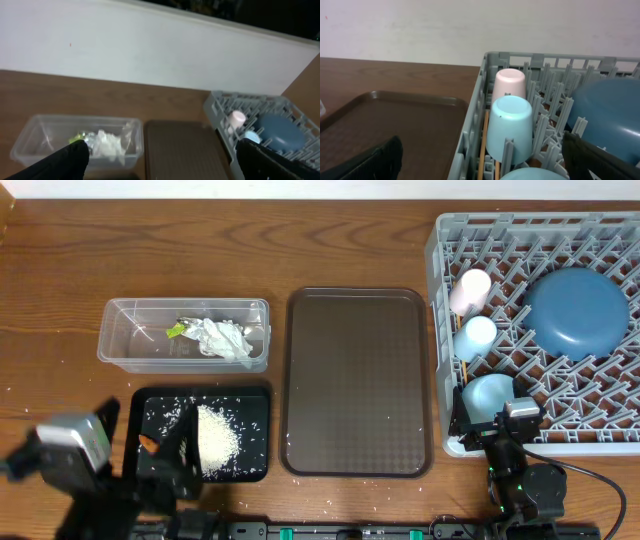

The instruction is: Sort waste into correct bins and load items into the dishwasher rack

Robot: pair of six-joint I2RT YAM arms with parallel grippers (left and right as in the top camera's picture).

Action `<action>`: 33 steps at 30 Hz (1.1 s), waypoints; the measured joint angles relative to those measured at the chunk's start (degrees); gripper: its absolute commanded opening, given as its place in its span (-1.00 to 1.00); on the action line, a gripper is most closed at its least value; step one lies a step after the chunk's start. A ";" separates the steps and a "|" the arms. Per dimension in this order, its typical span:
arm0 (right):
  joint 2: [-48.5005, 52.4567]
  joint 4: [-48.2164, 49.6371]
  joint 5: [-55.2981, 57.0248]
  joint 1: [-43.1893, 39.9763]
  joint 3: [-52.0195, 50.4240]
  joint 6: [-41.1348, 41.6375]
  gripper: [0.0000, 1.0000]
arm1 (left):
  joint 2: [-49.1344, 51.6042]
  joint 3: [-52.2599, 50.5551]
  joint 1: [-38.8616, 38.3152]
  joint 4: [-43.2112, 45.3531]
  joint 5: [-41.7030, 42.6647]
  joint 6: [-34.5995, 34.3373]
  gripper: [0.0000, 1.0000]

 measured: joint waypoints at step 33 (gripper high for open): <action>0.00 -0.02 0.02 0.00 0.00 0.00 0.98 | -30.73 -58.10 0.00 50.10 0.07 -0.26 0.93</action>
